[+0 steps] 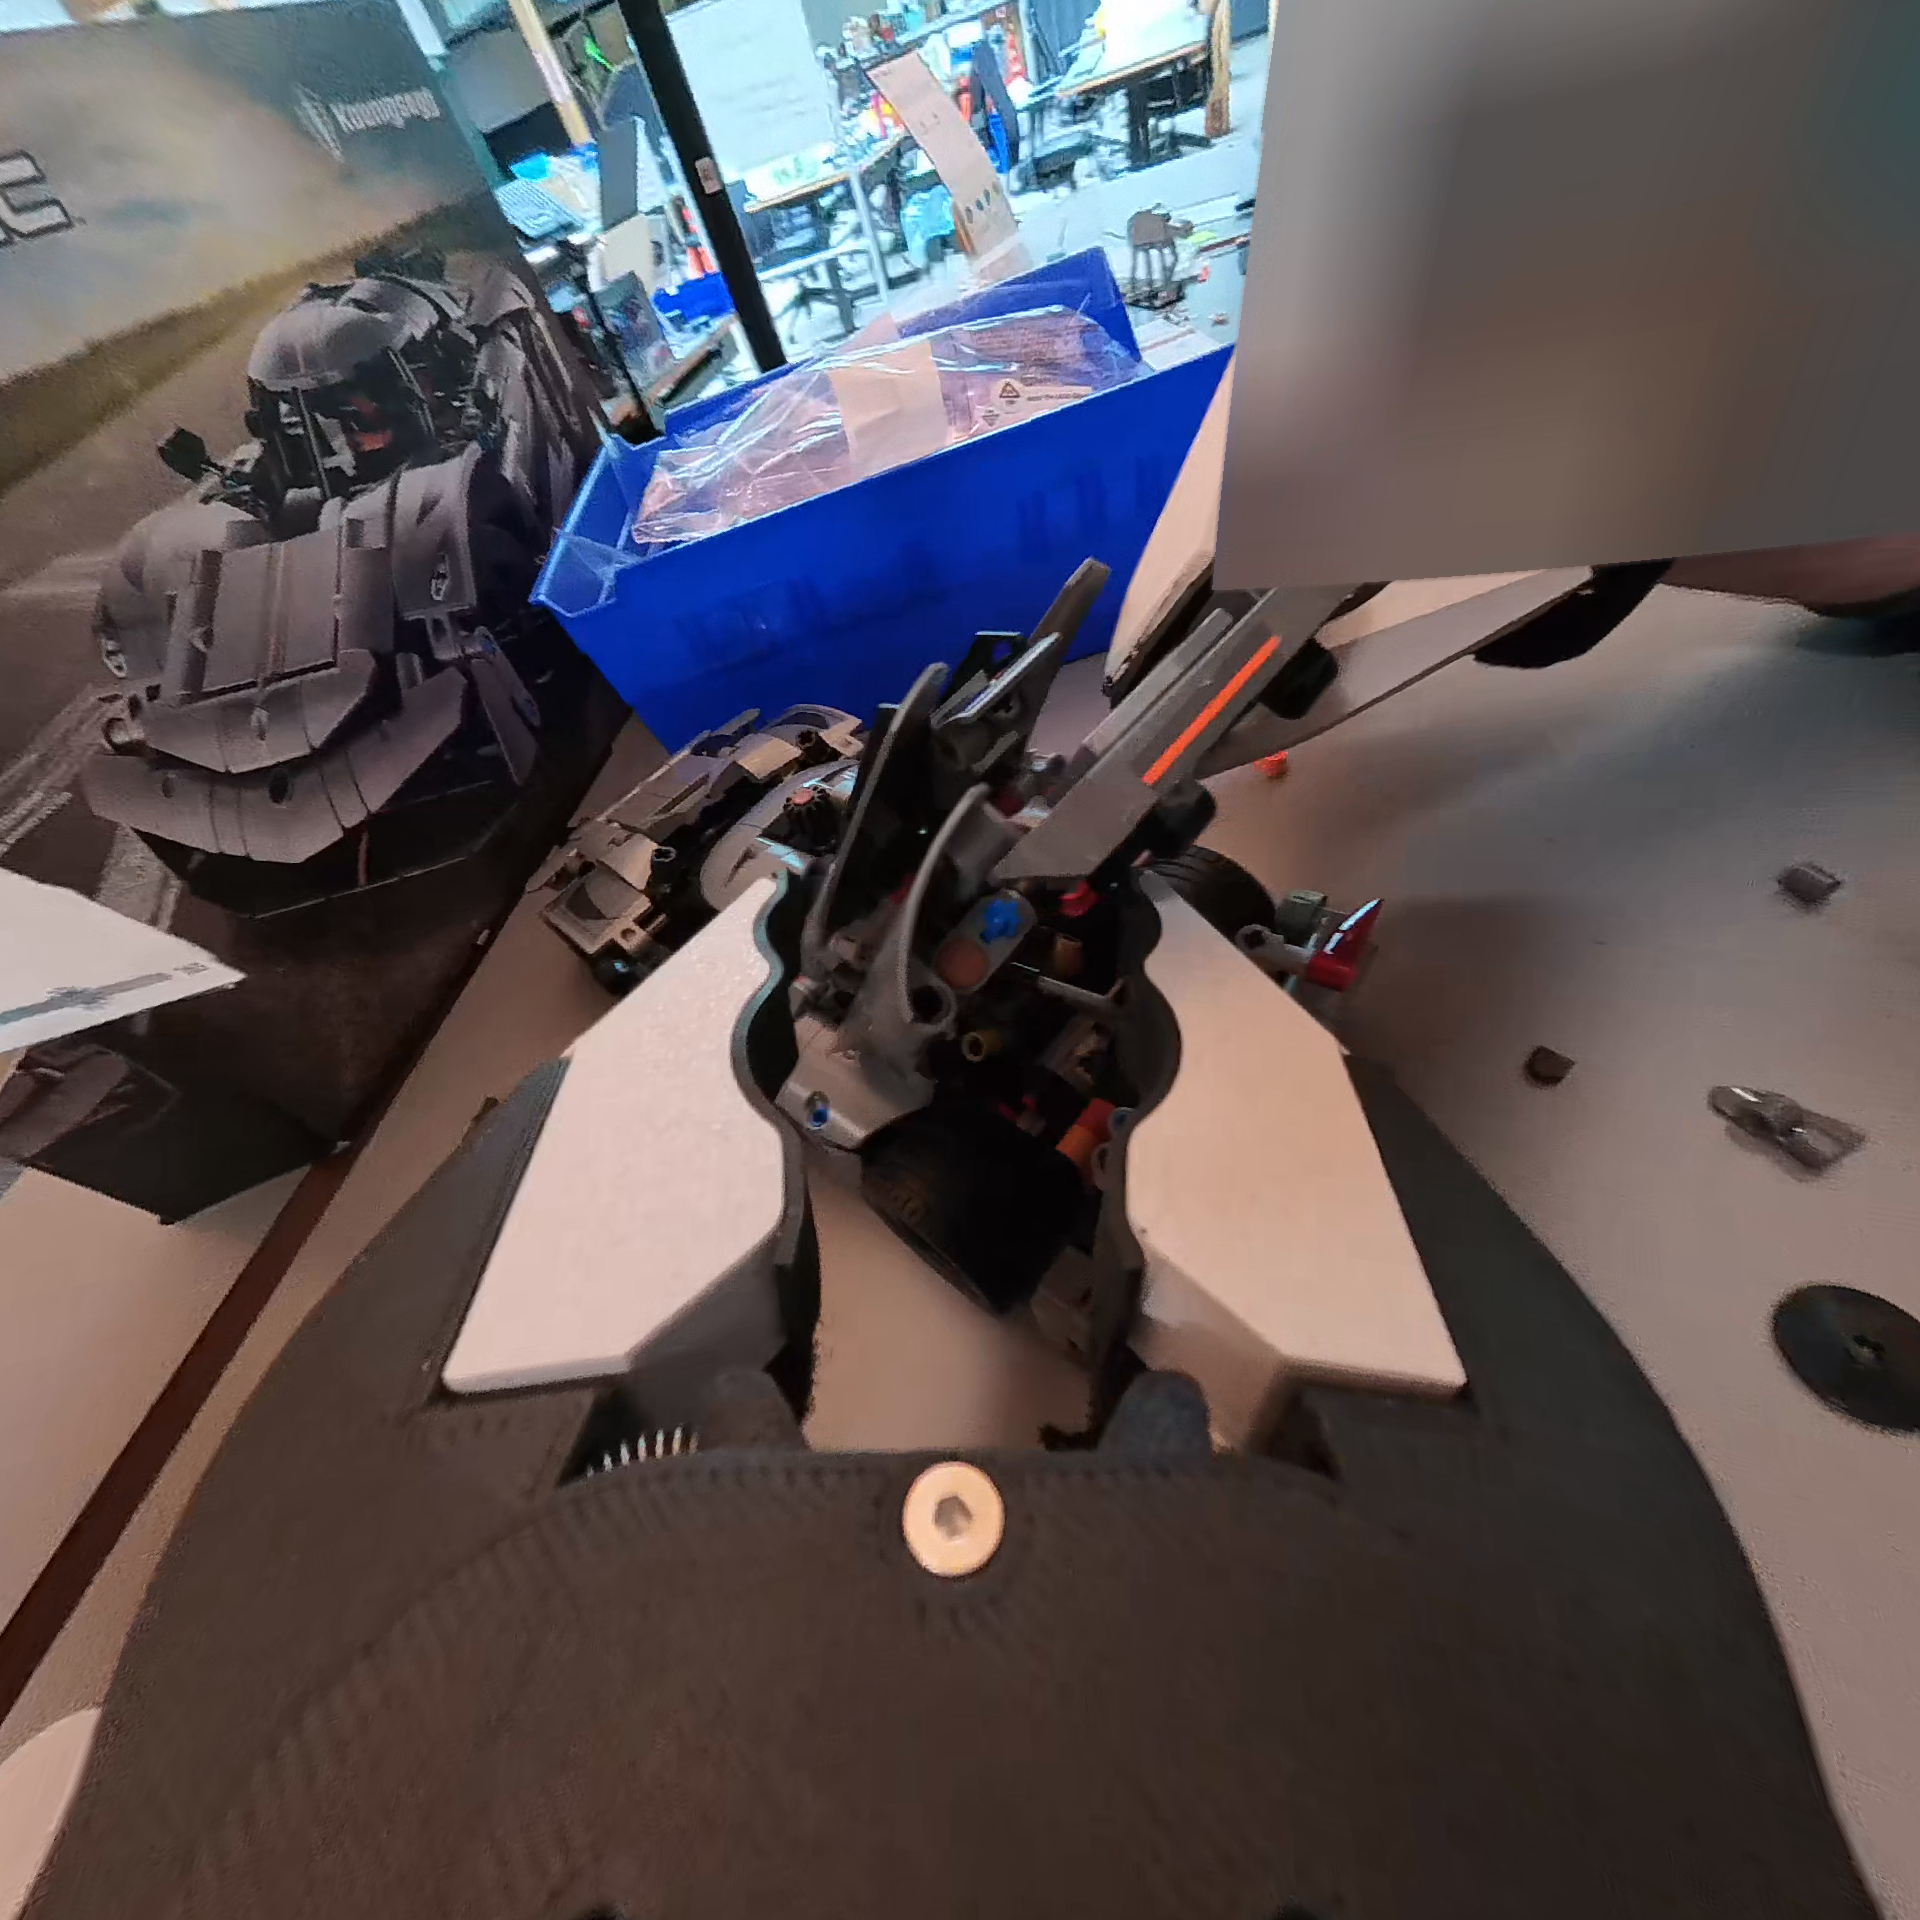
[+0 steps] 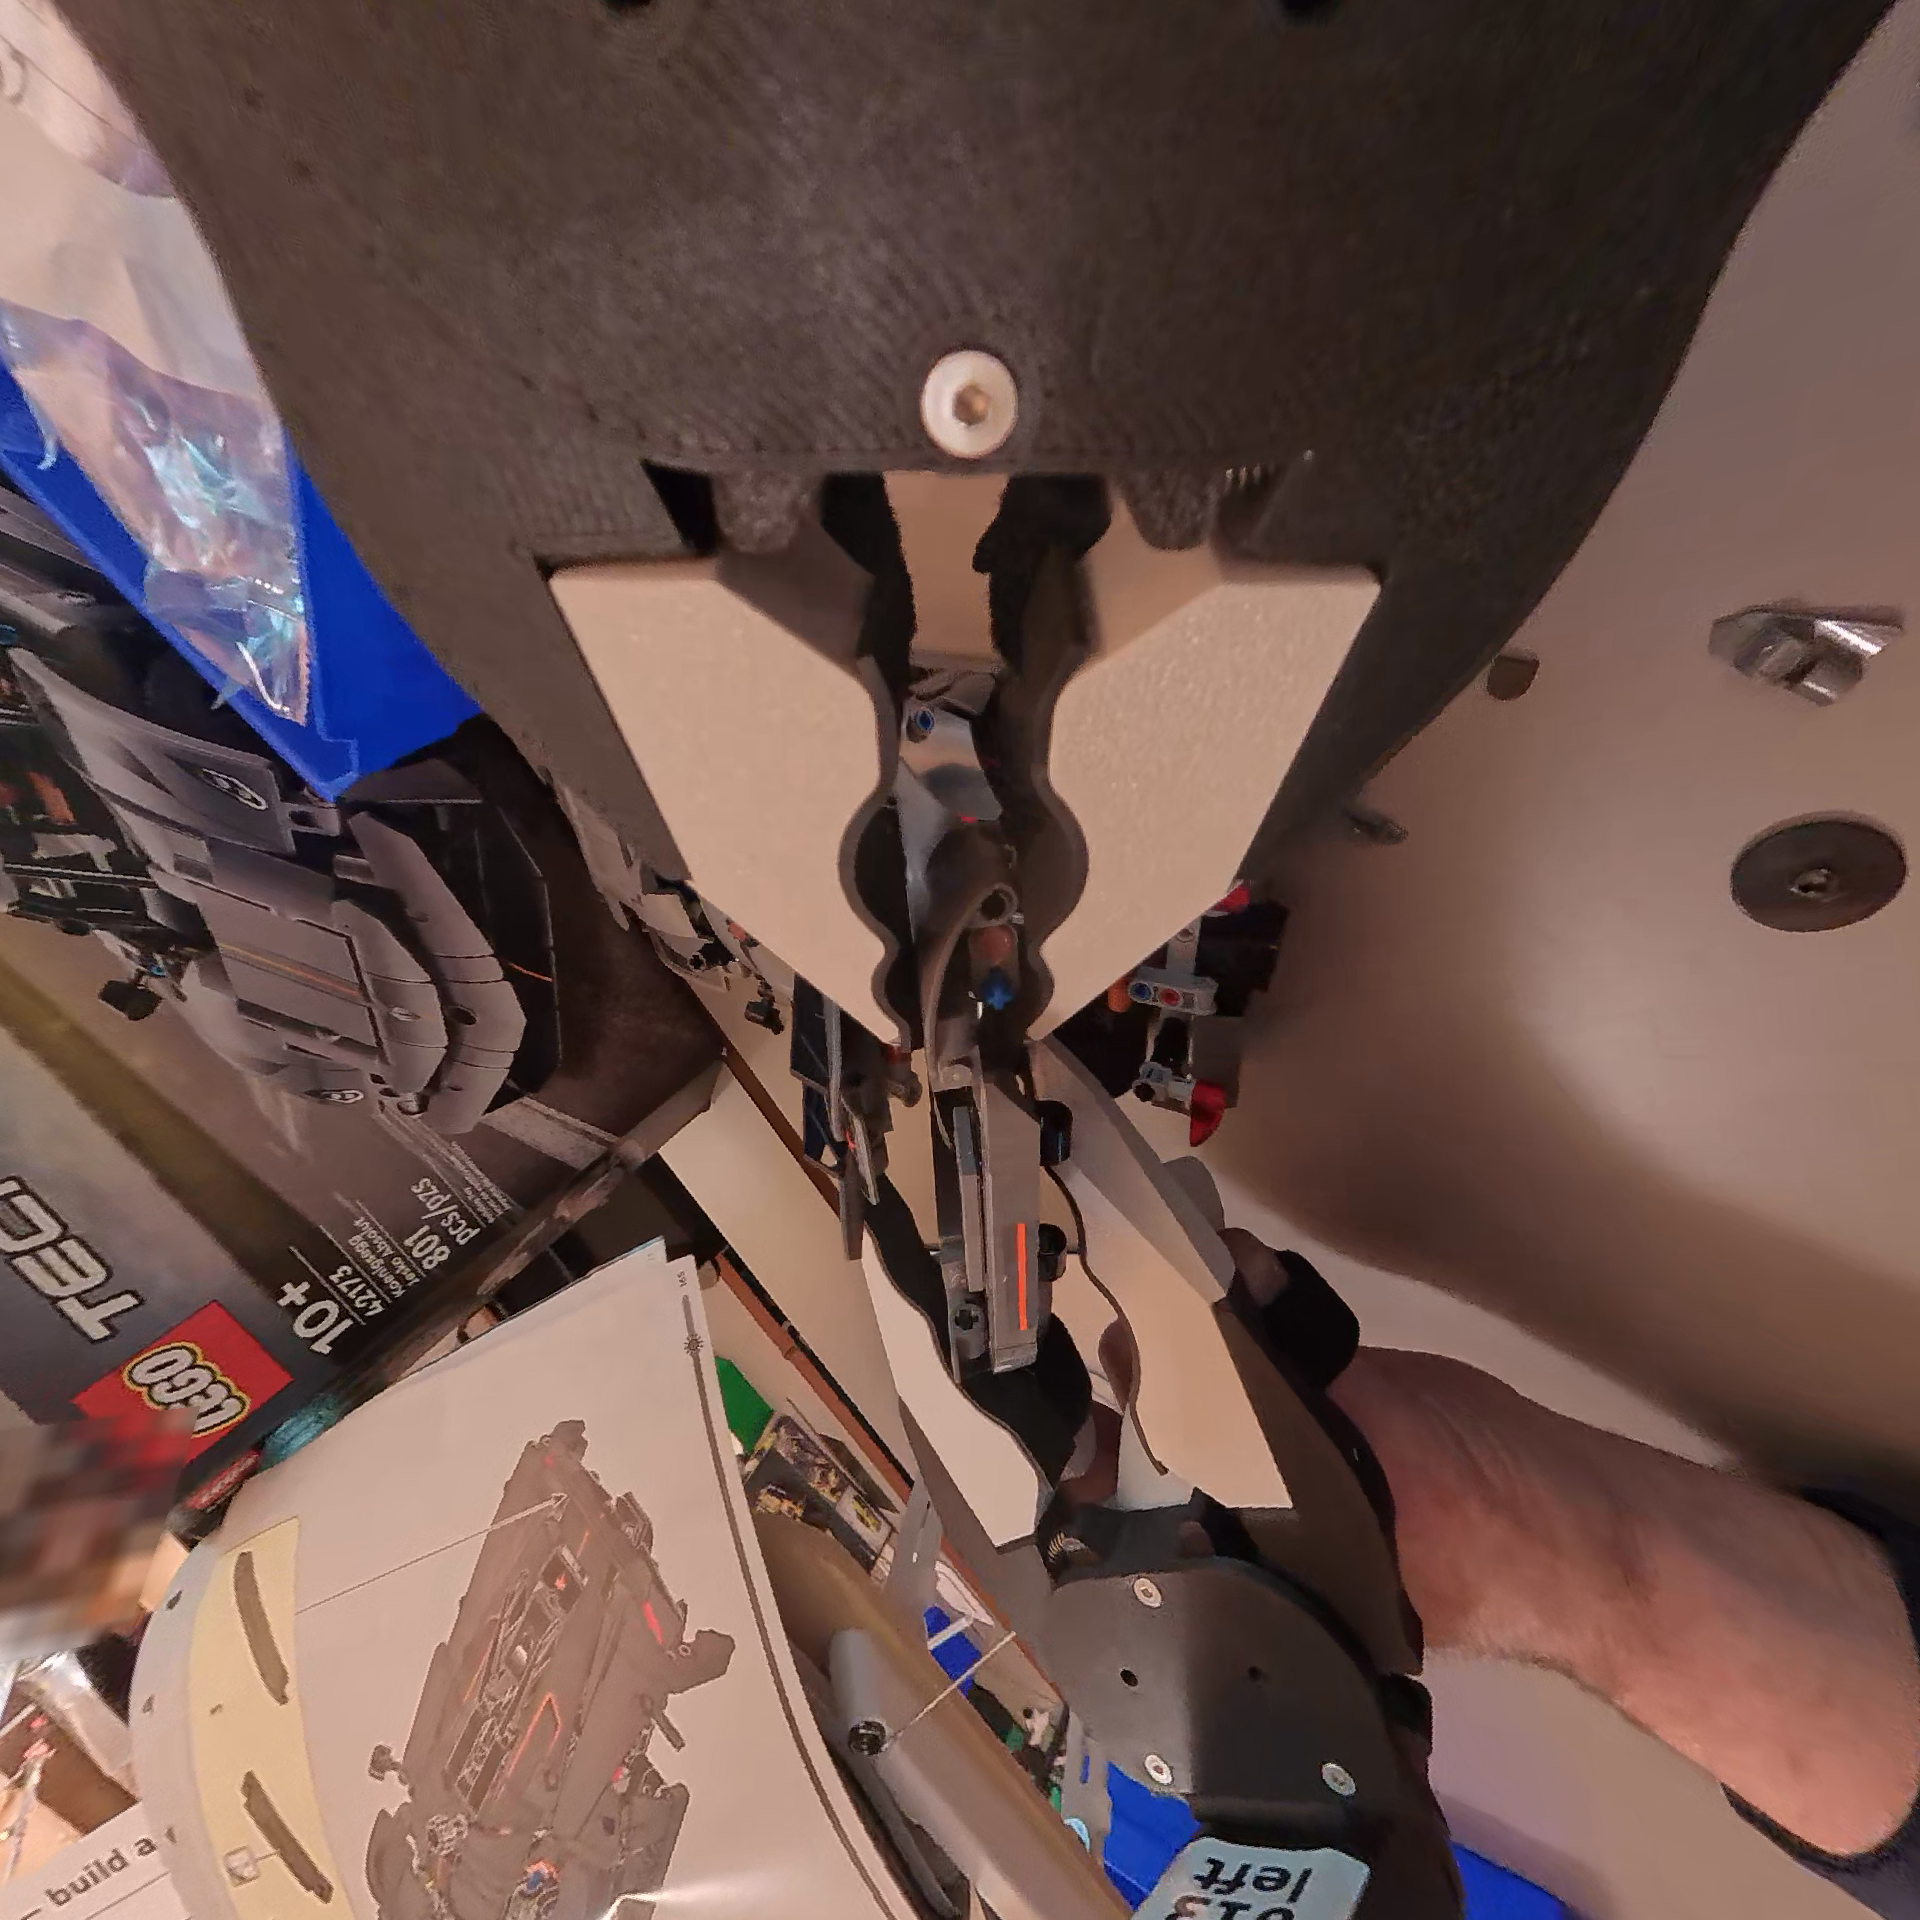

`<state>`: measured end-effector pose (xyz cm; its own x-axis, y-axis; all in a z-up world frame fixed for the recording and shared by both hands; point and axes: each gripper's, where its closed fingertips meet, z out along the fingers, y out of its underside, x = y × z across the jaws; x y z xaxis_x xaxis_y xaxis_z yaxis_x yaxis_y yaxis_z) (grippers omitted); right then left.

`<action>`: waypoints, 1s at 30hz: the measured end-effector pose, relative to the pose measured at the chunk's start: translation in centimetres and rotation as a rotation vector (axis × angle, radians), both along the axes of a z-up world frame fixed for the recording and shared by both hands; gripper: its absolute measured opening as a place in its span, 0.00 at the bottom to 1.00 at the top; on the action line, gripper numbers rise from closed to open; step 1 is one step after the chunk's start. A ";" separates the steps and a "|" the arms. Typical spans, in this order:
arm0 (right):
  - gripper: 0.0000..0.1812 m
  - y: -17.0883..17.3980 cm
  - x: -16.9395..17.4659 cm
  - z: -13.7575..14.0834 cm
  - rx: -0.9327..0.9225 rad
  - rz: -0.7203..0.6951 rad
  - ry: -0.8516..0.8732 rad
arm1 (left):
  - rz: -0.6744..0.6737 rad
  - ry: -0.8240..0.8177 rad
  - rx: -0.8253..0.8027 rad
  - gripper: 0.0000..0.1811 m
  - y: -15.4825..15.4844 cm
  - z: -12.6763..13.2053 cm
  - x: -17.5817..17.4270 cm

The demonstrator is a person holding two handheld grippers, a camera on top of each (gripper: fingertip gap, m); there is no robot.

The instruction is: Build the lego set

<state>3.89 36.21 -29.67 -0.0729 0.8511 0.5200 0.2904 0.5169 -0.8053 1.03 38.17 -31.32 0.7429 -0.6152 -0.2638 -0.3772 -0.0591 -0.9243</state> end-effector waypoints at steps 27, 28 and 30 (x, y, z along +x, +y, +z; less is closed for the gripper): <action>0.08 0.5 -0.4 0.6 0.145 -0.053 0.053 | 0.069 0.137 0.164 0.24 1.1 0.8 -0.2; 0.08 0.5 -0.4 0.6 0.153 -0.054 0.052 | 0.067 0.136 0.164 0.24 1.1 0.8 -0.2; 0.08 0.6 -0.5 0.5 0.155 -0.058 0.051 | 0.069 0.135 0.164 0.23 1.2 0.7 -0.2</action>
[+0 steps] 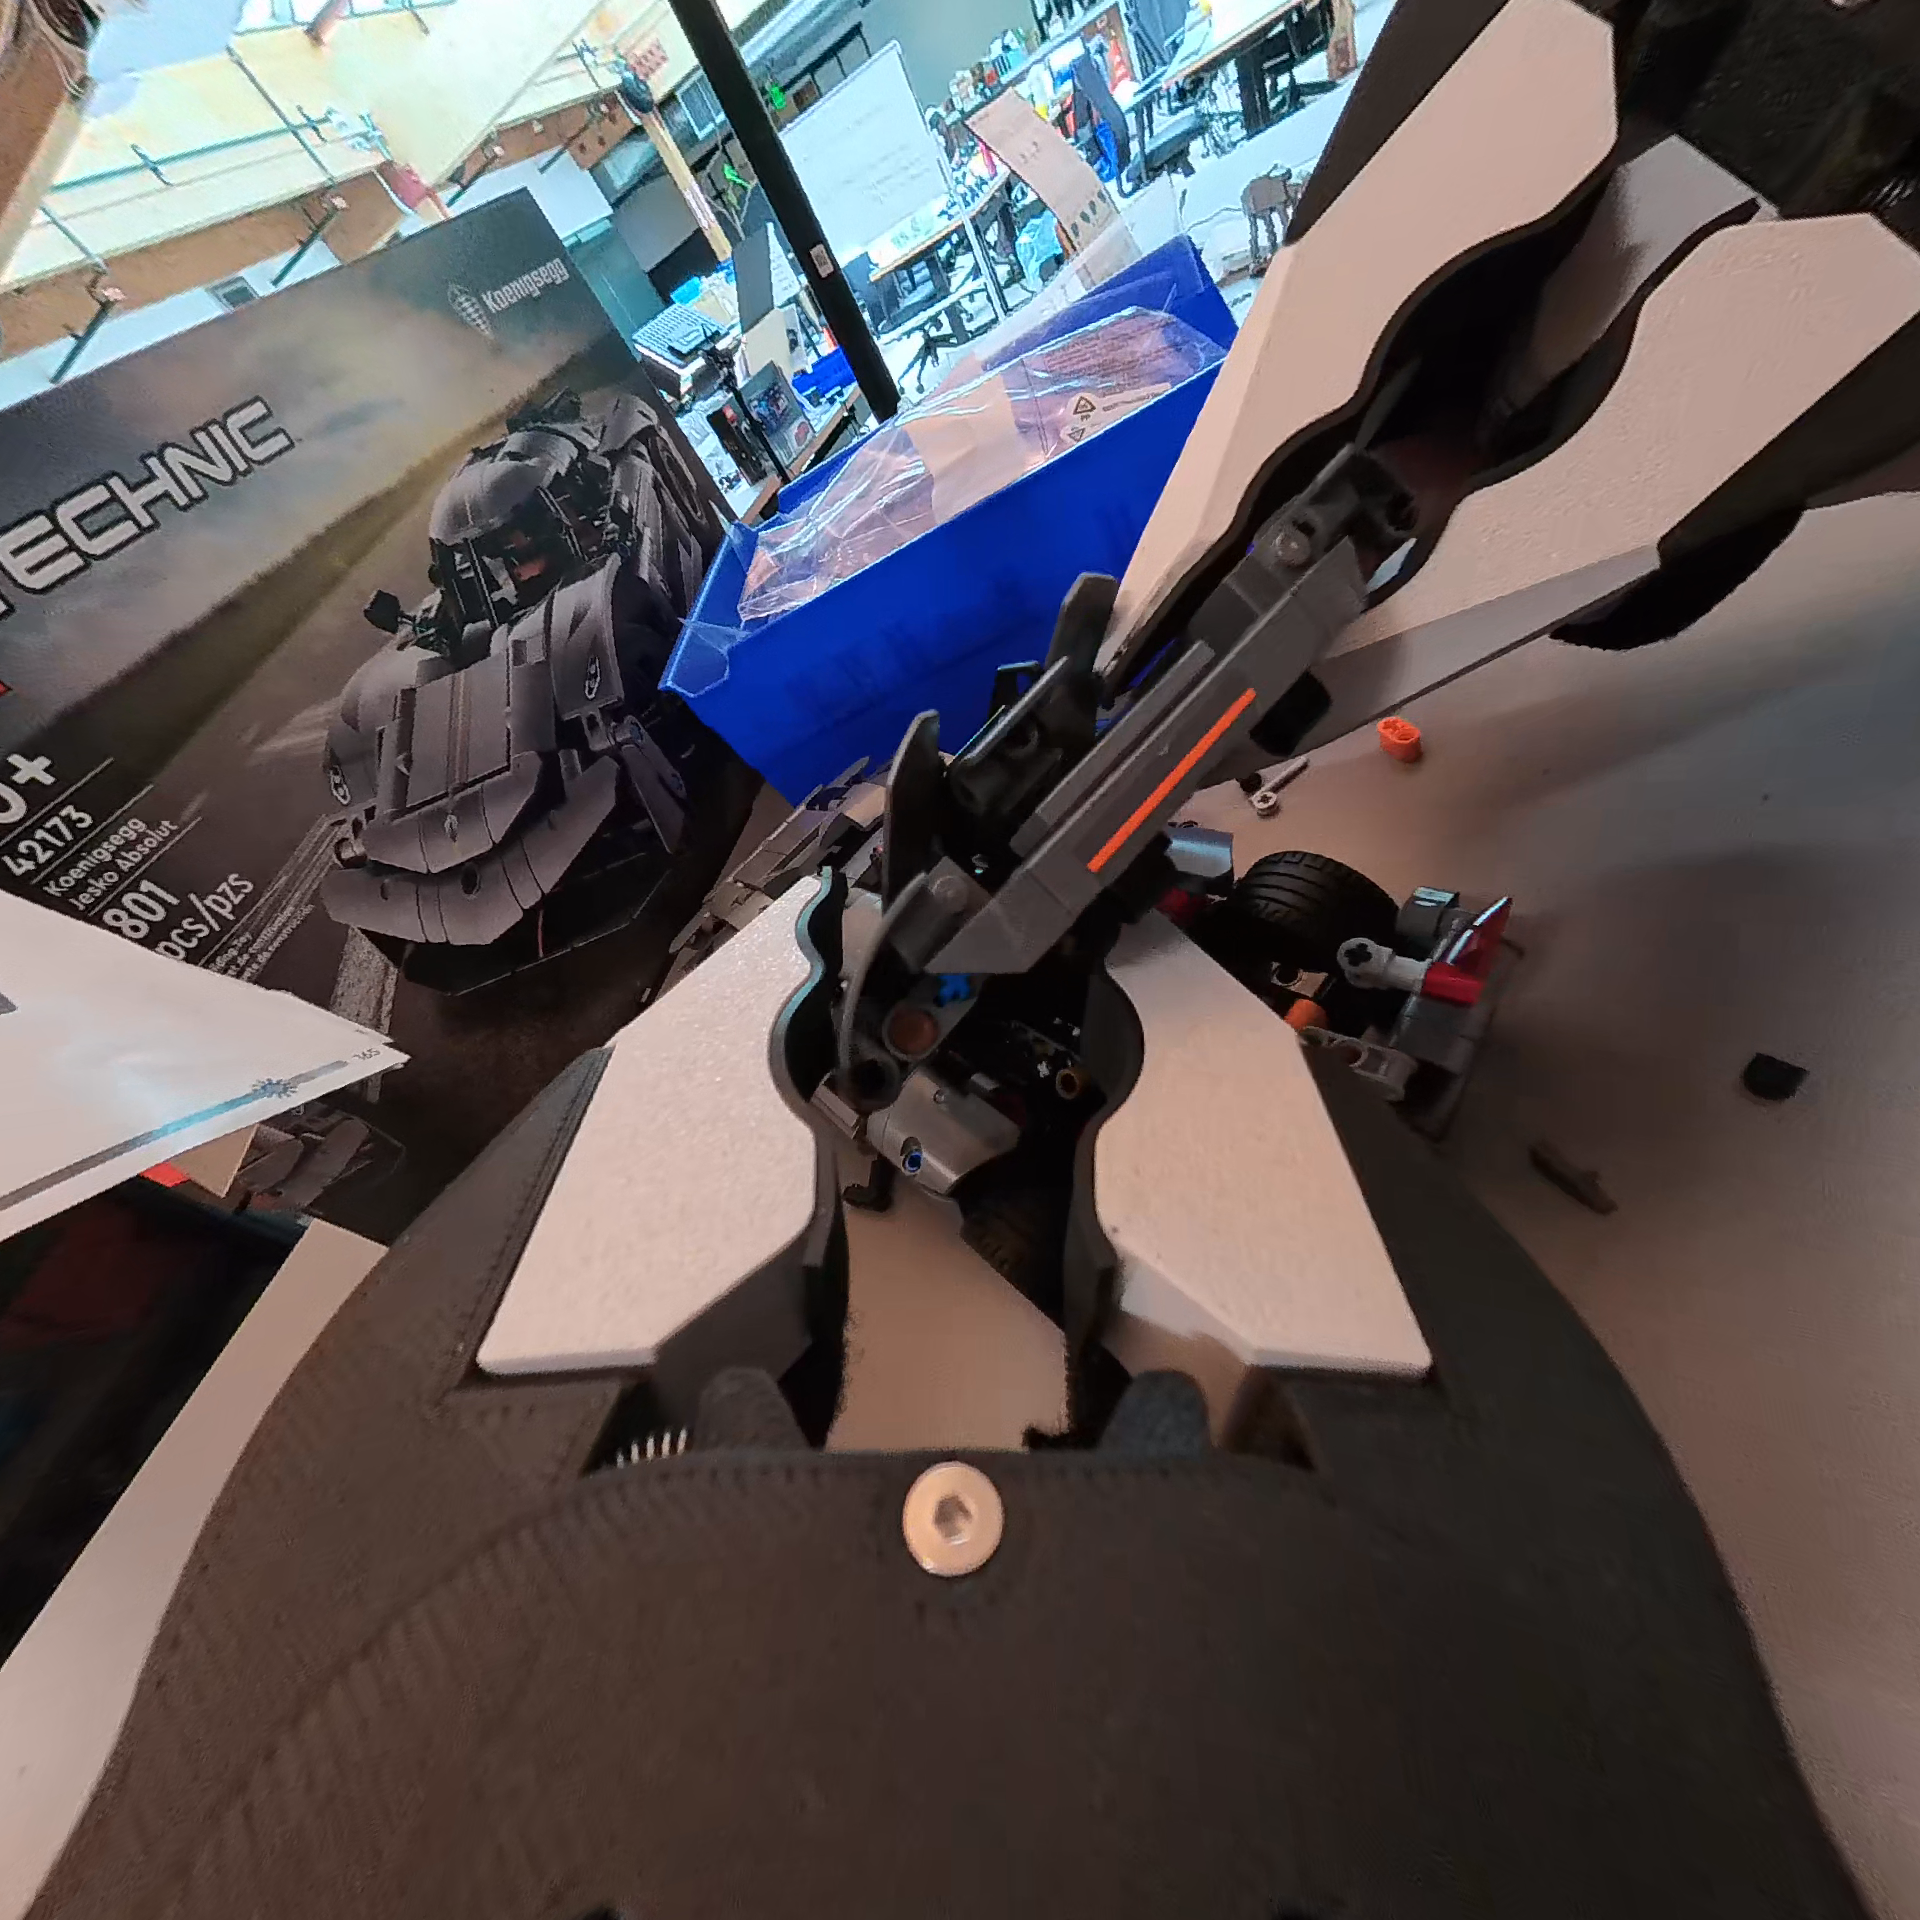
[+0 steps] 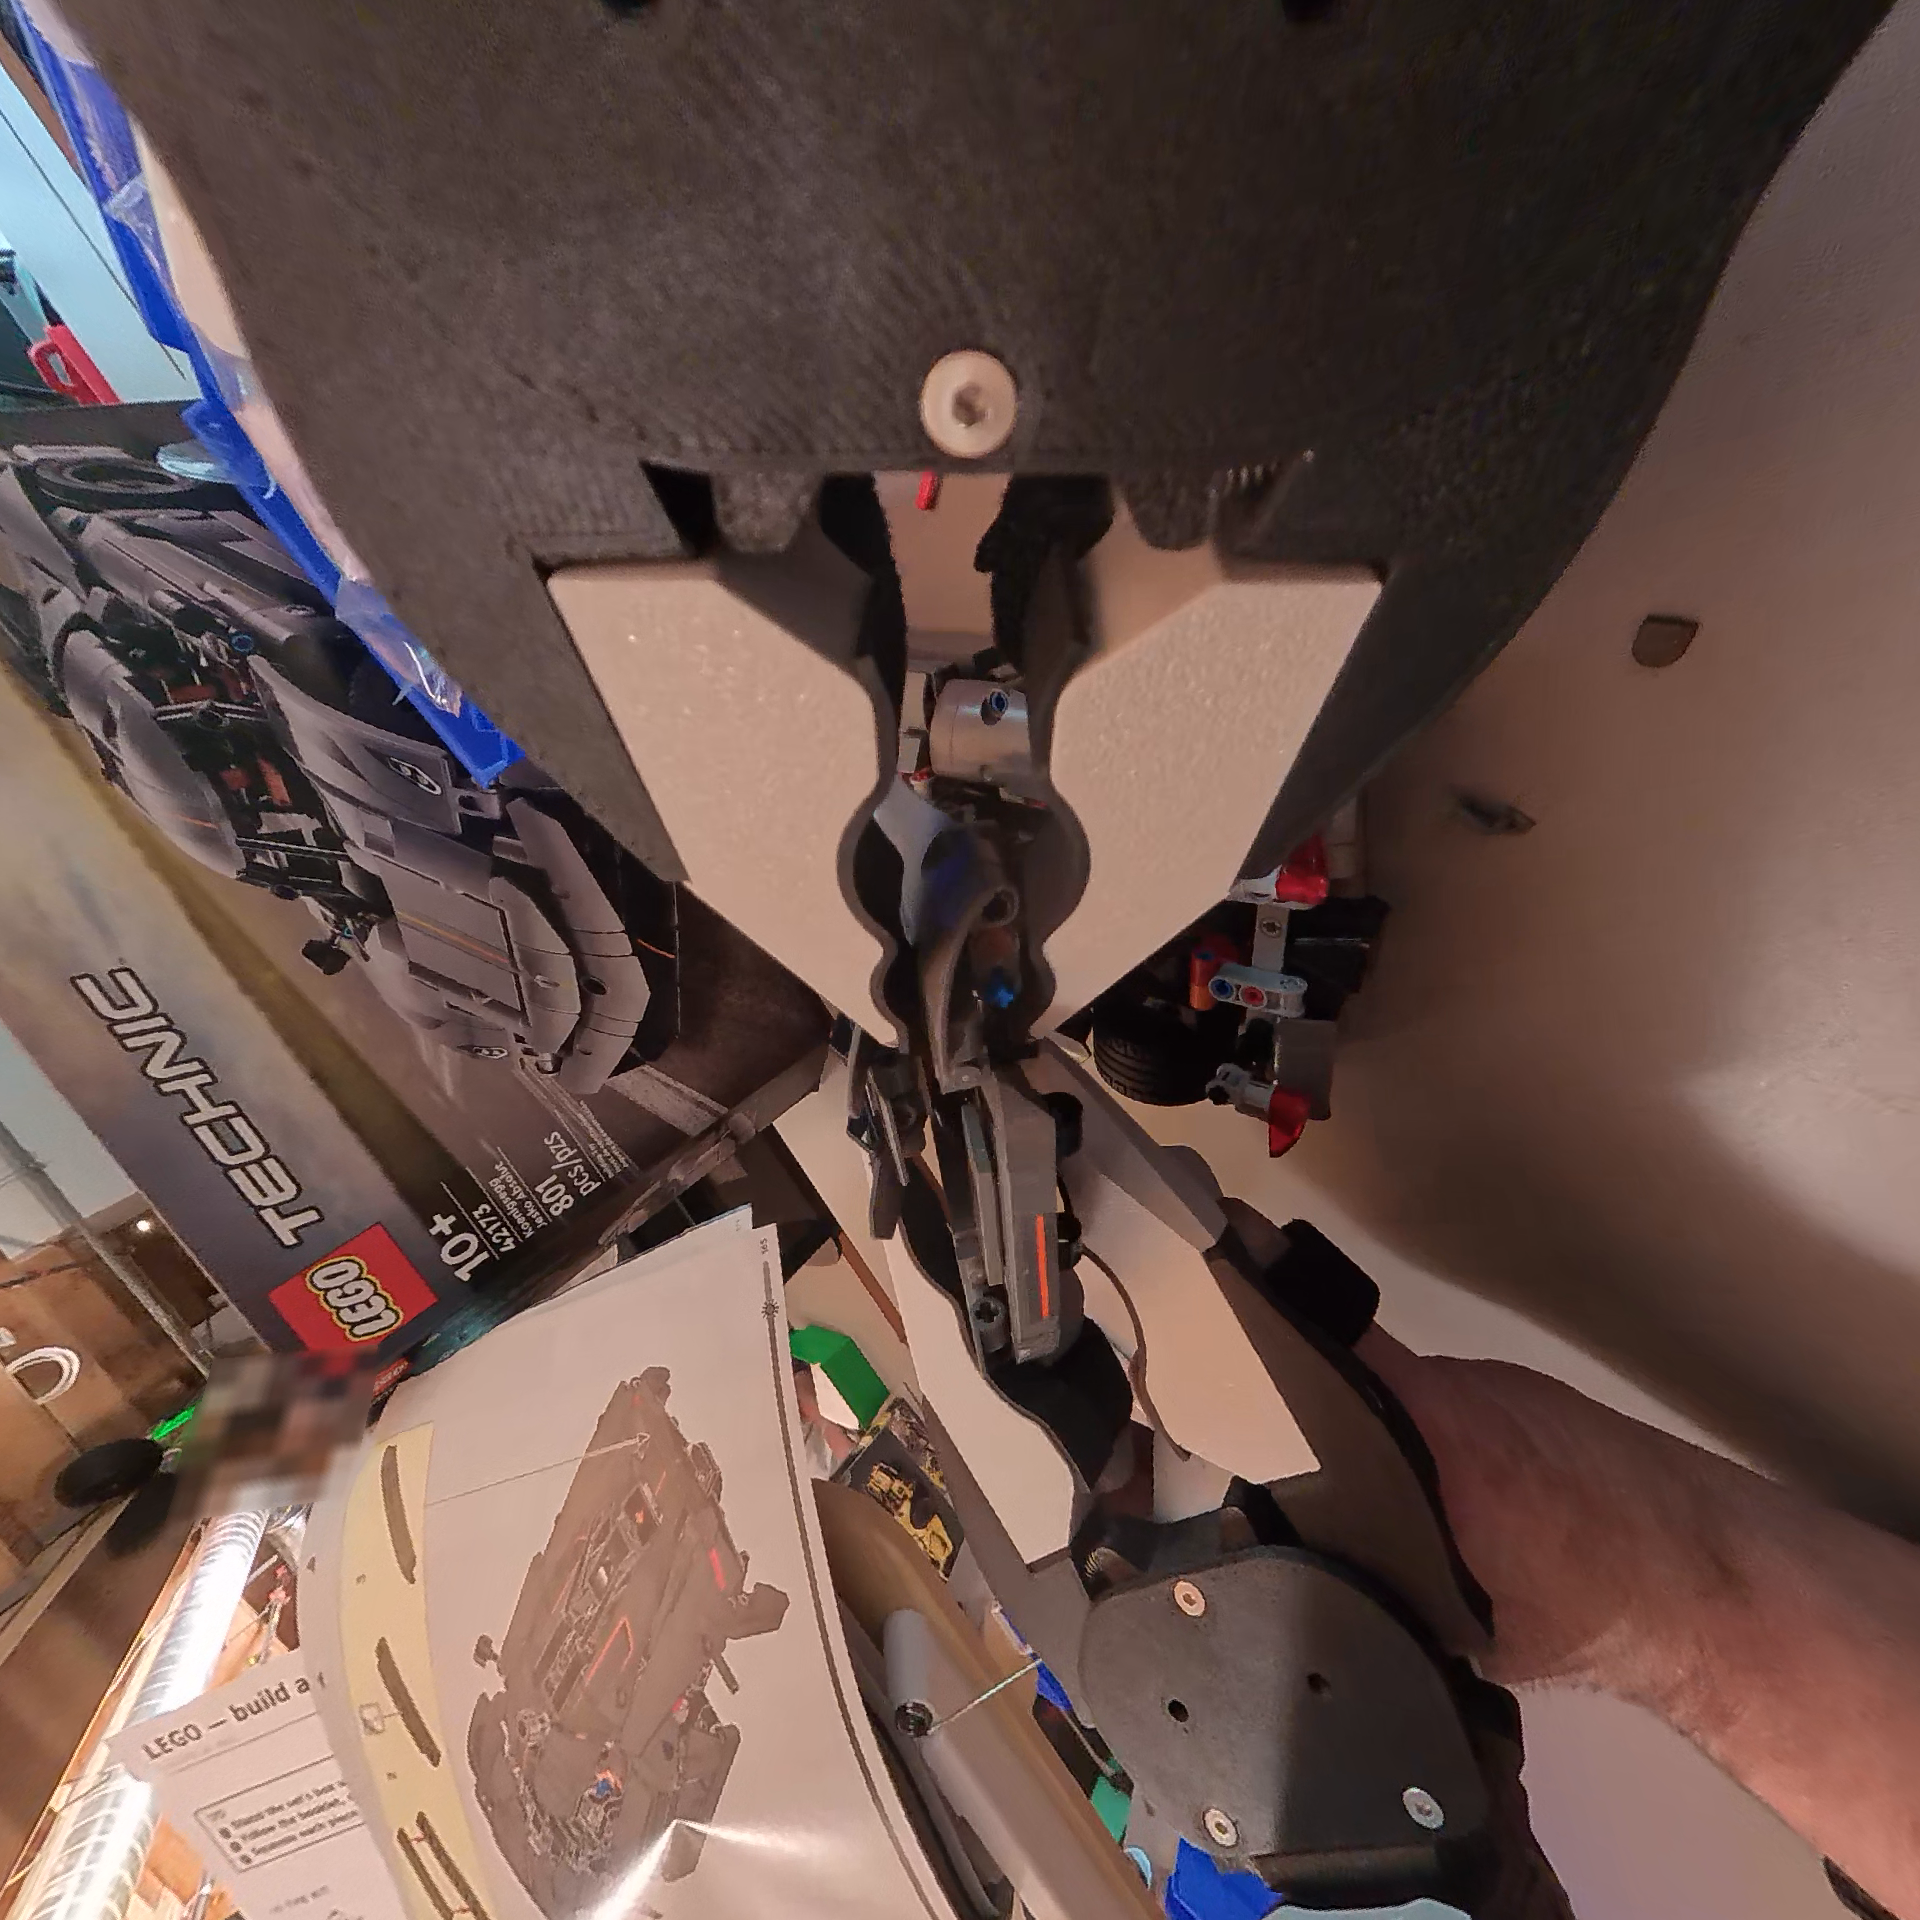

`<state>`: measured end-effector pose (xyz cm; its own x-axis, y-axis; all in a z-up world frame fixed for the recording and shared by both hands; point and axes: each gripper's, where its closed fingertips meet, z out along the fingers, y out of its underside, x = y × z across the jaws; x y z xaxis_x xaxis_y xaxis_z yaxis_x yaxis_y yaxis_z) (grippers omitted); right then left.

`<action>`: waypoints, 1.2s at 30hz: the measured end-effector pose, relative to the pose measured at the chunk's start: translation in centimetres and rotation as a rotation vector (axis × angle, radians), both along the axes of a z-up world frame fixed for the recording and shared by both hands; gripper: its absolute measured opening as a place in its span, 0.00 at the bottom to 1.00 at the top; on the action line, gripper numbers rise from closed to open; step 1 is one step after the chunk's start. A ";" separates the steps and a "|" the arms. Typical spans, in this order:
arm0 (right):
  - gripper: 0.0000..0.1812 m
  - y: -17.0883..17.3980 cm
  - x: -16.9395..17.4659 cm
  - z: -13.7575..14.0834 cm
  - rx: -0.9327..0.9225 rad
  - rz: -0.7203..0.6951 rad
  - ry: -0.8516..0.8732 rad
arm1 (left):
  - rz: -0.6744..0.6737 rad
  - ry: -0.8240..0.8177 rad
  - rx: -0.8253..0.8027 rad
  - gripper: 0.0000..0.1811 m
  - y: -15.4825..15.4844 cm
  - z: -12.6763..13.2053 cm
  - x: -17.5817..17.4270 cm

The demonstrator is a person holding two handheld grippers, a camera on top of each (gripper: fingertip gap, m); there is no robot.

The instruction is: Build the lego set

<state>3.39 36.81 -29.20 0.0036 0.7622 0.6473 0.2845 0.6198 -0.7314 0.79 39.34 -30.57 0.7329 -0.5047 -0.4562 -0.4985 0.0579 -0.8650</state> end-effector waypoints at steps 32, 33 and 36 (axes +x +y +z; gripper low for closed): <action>0.28 1.1 -0.1 0.2 0.025 -0.048 -0.049 | -0.068 -0.014 -0.005 0.17 -0.1 0.0 0.3; 0.28 1.4 0.0 0.3 0.027 -0.061 -0.051 | -0.072 -0.009 -0.002 0.17 -0.1 0.0 0.3; 0.27 1.9 -0.2 0.0 0.032 -0.080 -0.069 | -0.082 0.015 0.016 0.17 -0.1 0.0 0.3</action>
